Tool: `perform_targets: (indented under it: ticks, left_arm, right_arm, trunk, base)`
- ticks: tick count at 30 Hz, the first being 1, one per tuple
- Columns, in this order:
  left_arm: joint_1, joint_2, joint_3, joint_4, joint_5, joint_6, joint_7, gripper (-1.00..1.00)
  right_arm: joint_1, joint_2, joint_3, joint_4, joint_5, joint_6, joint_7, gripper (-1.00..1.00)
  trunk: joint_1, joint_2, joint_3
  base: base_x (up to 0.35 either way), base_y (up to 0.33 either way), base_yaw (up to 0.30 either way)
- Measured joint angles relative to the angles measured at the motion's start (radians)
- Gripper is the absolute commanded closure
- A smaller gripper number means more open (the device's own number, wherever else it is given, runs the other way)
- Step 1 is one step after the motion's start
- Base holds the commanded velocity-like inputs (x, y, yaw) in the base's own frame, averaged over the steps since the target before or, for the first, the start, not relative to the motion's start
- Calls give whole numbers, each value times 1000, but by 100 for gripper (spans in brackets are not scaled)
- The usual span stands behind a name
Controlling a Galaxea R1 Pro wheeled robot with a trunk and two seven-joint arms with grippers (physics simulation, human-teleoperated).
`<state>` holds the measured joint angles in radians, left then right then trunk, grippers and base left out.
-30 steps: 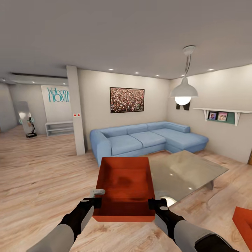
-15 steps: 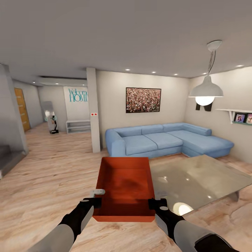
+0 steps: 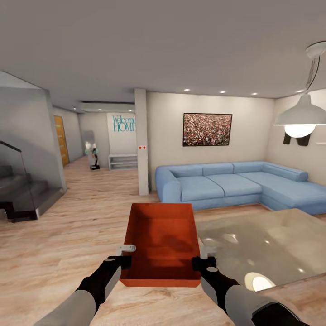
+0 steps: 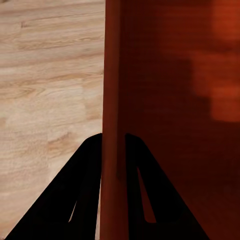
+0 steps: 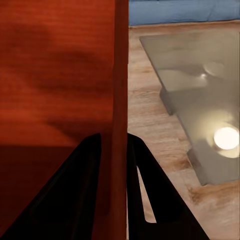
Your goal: Move the two storage containers from the living room to the garage. In the garage, place one container on the floor and stack the other container on top of it (either order is fine).
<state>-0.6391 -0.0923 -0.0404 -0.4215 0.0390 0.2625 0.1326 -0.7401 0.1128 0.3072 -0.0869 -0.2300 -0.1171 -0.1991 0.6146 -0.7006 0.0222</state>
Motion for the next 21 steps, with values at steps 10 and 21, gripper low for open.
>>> perform_targets:
  ticks: [10, 21]
  left_arm:
    - [0, 0, 1, 0, -1, 0, 0, 100]
    - [0, 0, 1, 0, -1, 0, 0, 100]
  right_arm:
    - [0, 0, 1, 0, 0, 0, -1, 100]
    - [0, 0, 1, 0, 0, 0, -1, 100]
  trunk:
    - [0, 0, 0]
    - [0, 0, 0]
  base:
    - [0, 0, 300]
    - [0, 0, 300]
